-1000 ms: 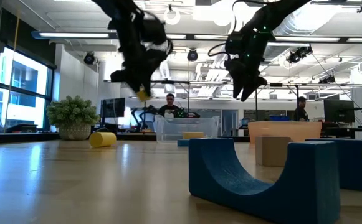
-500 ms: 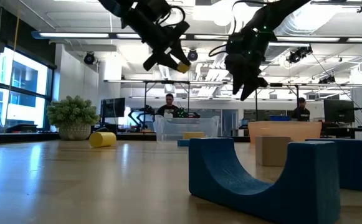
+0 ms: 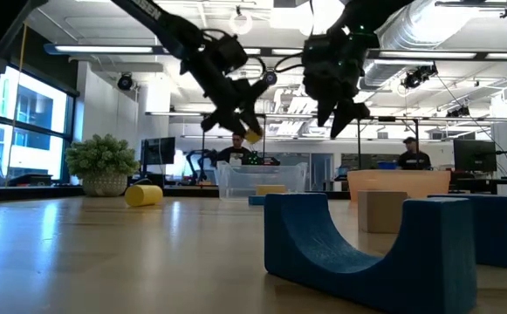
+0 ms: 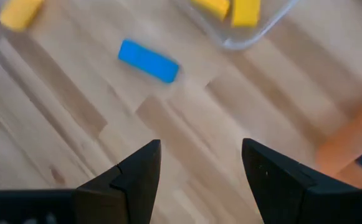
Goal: Sort & place blocks by color
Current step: Put the yellow block into the transparent bin, then put the brown block into the yellow bin
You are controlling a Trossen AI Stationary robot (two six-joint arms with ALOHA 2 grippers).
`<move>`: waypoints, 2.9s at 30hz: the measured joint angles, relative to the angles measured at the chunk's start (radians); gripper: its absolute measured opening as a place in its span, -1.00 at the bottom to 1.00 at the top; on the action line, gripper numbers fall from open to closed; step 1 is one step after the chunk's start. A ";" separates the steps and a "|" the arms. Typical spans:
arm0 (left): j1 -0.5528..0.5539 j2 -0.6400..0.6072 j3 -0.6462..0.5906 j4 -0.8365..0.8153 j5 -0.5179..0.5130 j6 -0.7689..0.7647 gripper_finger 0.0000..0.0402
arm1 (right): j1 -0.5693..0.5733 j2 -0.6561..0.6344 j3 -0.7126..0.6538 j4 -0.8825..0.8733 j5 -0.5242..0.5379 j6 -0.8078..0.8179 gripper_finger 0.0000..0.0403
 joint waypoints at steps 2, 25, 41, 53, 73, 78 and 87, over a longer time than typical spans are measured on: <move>0.003 0.021 0.000 -0.010 0.003 0.003 -0.45 | 0.037 0.000 0.000 -0.030 0.004 0.015 0.06; 0.003 0.108 0.000 -0.069 0.004 0.106 -0.29 | 0.491 0.000 0.000 -0.143 0.010 0.307 0.06; -0.001 0.100 0.000 -0.086 0.012 0.139 -0.07 | 0.779 -0.001 -0.036 -0.182 0.003 0.280 0.06; -0.053 -0.026 0.000 -0.168 0.061 0.129 -0.07 | 0.991 -0.001 -0.213 -0.164 -0.004 0.252 0.06; -0.288 -0.263 0.000 -0.541 0.000 -0.008 -0.08 | 1.200 0.000 -0.364 0.175 0.160 0.170 0.06; -0.357 -0.307 0.000 -0.673 -0.126 -0.028 -0.08 | 1.210 0.000 -0.429 0.213 0.210 0.196 0.06; -0.445 -0.332 0.000 -0.775 -0.226 -0.138 -0.07 | 1.230 0.000 -0.509 0.297 0.165 0.194 0.06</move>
